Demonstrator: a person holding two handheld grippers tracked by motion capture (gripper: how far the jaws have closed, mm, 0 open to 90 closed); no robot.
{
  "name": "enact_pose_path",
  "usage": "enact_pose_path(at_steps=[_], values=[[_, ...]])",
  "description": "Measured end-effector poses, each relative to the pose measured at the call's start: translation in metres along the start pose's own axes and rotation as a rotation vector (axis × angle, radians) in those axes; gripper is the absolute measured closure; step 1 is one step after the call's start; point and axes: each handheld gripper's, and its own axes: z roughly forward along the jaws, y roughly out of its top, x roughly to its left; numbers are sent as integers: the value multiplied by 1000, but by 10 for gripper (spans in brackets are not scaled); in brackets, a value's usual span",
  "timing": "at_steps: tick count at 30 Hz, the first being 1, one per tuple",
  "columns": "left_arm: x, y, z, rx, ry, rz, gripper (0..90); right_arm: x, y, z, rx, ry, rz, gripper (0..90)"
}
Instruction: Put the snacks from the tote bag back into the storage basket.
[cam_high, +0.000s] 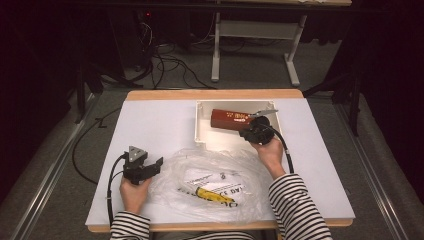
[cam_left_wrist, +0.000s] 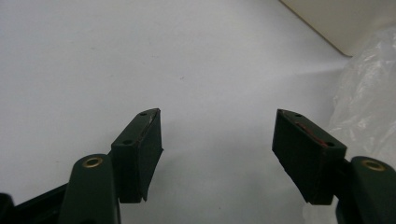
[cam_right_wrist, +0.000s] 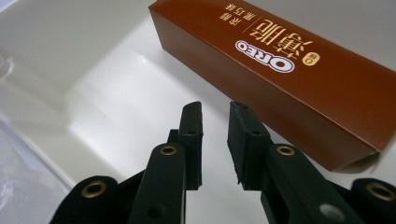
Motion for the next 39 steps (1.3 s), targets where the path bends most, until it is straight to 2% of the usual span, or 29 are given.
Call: enact_pose_path(at_steps=[3, 8, 11, 13, 16, 20, 28, 32, 36, 39], values=[[0, 0, 1, 8, 1, -1, 330, -4, -1, -8, -22, 3, 14, 747], [-1, 0, 1, 10, 7, 3, 332, -8, -7, -22, -50, -3, -8, 722], [-1, 0, 0, 2, 15, 1, 330, -11, -14, -28, -66, 5, -5, 709], [-1, 0, 1, 9, 17, 3, 332, -13, -17, -32, -60, 7, -7, 703], [-1, 1, 1, 18, 9, 8, 332, -11, -20, -39, -98, 12, -21, 695], [-2, 1, 1, 14, 13, 12, 332, -10, -26, -40, -83, 7, -33, 674], [-2, 1, 2, 15, 17, 14, 332, -14, -39, -51, -109, 26, -23, 655], [-1, 1, 1, 19, 12, 12, 333, -14, -42, -56, -114, 28, -41, 641], [-1, 1, 2, 21, 9, 3, 332, -15, -46, -59, -131, 31, -19, 634], [-1, 1, 2, 19, 11, 8, 330, -15, -50, -62, -124, 21, -16, 629]])
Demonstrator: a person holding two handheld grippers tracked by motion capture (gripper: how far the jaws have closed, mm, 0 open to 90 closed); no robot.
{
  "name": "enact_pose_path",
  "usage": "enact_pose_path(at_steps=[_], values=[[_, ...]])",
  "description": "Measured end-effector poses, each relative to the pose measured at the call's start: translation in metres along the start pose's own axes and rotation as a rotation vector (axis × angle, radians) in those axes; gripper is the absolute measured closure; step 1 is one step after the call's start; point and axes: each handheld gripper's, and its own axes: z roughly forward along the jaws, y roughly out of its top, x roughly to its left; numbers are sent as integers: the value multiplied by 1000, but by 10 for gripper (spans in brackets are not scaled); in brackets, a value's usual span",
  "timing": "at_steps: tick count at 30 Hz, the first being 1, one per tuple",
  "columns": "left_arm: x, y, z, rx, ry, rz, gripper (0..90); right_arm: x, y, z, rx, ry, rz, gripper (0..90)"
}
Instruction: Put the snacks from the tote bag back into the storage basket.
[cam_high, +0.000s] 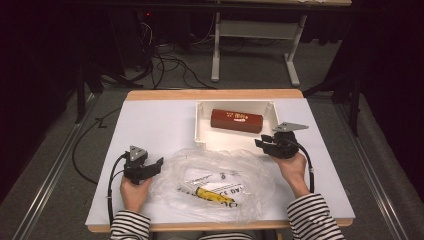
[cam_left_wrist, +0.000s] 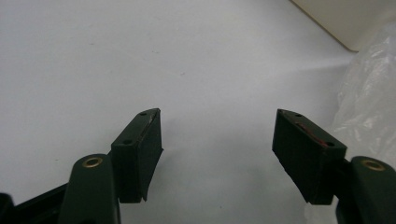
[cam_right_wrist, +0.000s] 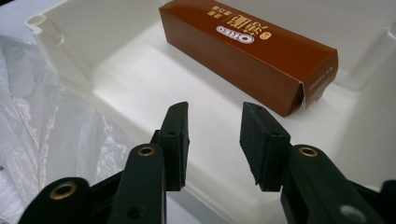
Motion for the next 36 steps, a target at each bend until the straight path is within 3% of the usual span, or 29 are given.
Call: enact_pose_path(at_steps=[5, 20, 36], values=[[0, -1, -3, -28, 6, 0, 325, -3, -2, -4, -22, -5, 16, 613], [2, -2, -4, -42, -10, -22, 322, -15, -29, -38, -38, -37, 36, 608], [3, -3, -6, -68, -15, -31, 318, -20, -56, -52, -65, -42, 72, 601]])
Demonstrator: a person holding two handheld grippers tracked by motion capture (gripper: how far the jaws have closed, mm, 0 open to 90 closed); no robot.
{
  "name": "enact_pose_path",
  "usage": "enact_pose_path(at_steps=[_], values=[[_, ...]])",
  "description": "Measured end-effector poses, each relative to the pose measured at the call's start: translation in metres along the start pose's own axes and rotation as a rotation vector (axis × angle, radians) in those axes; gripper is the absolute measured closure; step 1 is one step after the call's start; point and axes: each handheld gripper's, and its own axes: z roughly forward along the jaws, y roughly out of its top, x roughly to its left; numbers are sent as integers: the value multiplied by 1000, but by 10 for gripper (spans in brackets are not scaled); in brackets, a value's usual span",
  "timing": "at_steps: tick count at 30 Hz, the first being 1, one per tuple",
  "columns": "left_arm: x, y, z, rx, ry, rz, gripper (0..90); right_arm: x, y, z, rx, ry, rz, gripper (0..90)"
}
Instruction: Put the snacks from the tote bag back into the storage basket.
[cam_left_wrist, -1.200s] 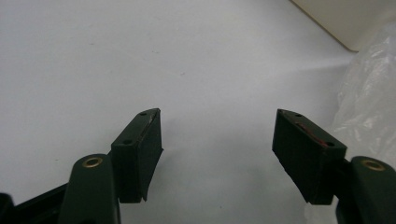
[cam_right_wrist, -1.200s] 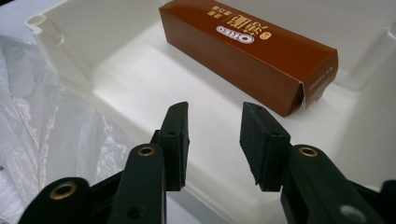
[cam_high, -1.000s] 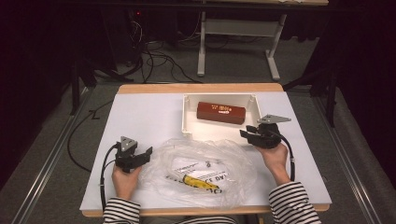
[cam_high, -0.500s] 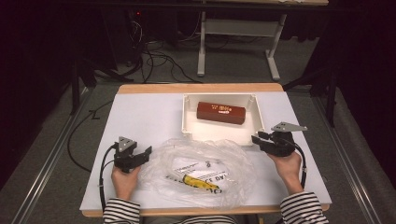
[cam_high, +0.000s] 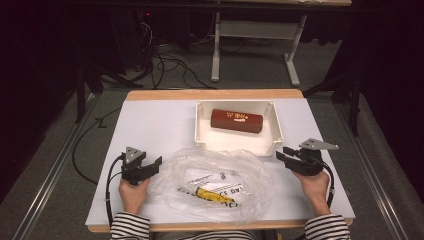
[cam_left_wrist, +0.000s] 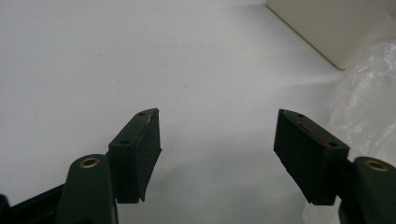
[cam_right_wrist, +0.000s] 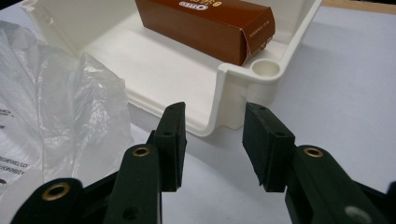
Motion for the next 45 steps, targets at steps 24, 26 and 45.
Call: enact_pose_path(at_steps=[24, 26, 45], values=[[-2, -1, -2, -21, 12, 6, 321, -34, -43, 0, 16, -119, 93, 580], [-2, -1, -2, -21, 11, 6, 321, -34, -45, 2, 20, -141, 89, 569], [-2, -2, -4, -26, 18, 2, 321, -27, -46, 5, 28, -232, 53, 490]])
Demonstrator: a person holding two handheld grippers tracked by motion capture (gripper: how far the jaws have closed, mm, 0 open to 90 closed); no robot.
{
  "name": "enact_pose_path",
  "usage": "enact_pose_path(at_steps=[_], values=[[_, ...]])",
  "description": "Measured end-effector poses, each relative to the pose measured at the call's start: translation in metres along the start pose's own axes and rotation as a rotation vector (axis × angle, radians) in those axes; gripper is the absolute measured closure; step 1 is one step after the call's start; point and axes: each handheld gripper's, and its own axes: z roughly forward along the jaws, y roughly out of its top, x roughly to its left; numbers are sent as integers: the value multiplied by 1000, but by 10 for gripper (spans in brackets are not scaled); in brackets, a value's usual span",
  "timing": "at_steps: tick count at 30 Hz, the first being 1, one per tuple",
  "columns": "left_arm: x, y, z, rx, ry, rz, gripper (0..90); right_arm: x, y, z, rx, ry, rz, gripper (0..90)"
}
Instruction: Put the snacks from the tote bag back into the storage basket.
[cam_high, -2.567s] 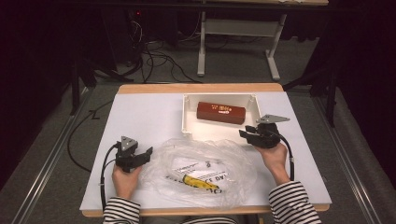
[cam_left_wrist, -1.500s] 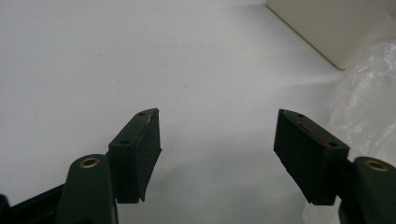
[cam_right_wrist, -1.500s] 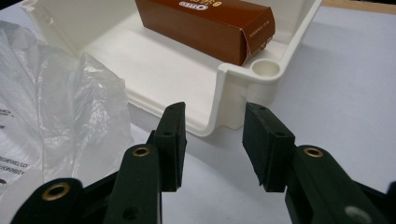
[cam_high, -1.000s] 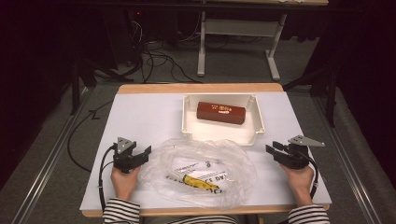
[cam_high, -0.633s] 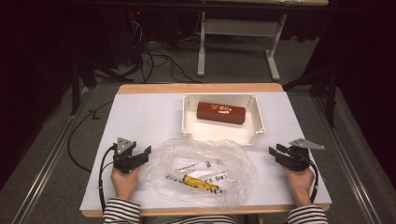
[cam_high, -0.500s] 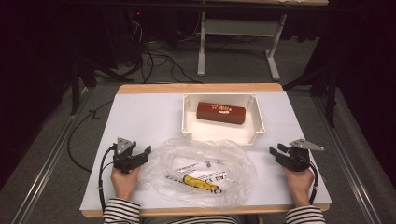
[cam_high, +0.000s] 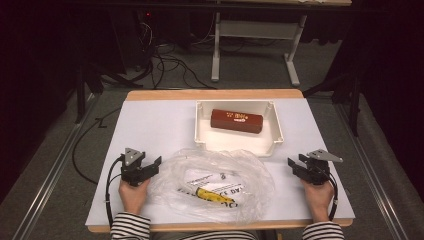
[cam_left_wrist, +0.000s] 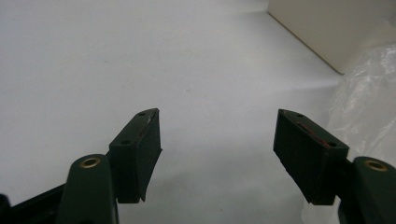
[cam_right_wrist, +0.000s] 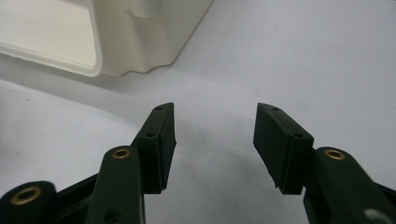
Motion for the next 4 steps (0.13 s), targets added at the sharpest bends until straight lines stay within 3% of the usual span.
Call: enact_pose_path(at_steps=[4], values=[[0, 0, -1, -5, -2, -3, 320, 1, 0, 1, 8, -3, -15, 481]])
